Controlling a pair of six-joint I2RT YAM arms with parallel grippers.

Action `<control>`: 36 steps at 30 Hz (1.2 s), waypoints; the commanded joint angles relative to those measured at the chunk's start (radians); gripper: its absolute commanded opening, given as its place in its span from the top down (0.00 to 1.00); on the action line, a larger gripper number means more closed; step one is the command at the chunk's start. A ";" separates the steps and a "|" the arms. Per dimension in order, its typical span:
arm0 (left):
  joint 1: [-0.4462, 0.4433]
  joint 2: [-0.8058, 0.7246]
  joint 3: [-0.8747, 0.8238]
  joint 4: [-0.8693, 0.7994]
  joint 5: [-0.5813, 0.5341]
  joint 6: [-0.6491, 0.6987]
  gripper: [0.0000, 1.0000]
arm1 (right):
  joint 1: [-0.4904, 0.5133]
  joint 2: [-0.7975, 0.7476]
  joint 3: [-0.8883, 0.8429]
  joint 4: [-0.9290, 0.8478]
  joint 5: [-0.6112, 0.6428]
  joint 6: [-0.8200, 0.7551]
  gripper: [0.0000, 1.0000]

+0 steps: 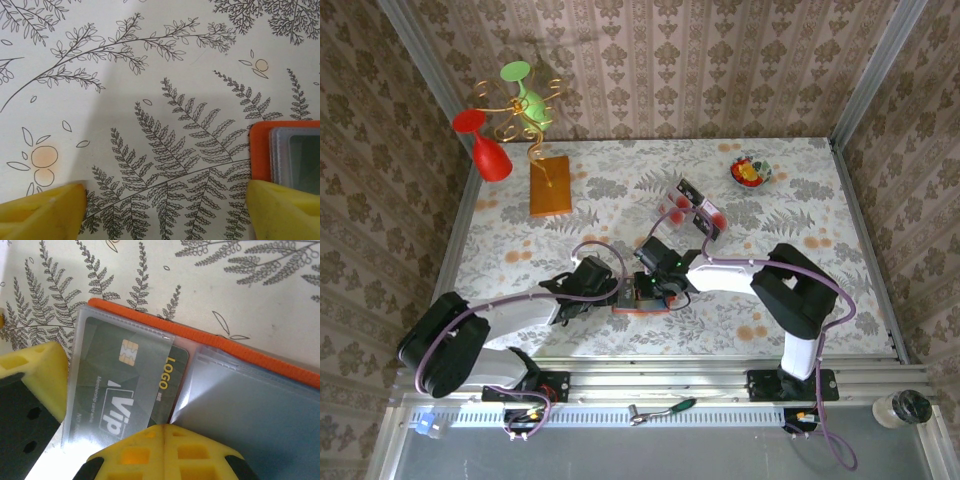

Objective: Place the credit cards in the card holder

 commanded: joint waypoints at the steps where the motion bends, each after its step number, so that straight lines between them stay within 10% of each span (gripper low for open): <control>1: 0.004 0.040 -0.033 -0.011 0.035 -0.021 0.16 | 0.009 0.034 0.032 -0.058 -0.009 -0.016 1.00; 36: -0.020 0.043 -0.079 0.053 0.041 -0.037 0.18 | -0.052 -0.084 -0.031 -0.087 -0.009 -0.027 1.00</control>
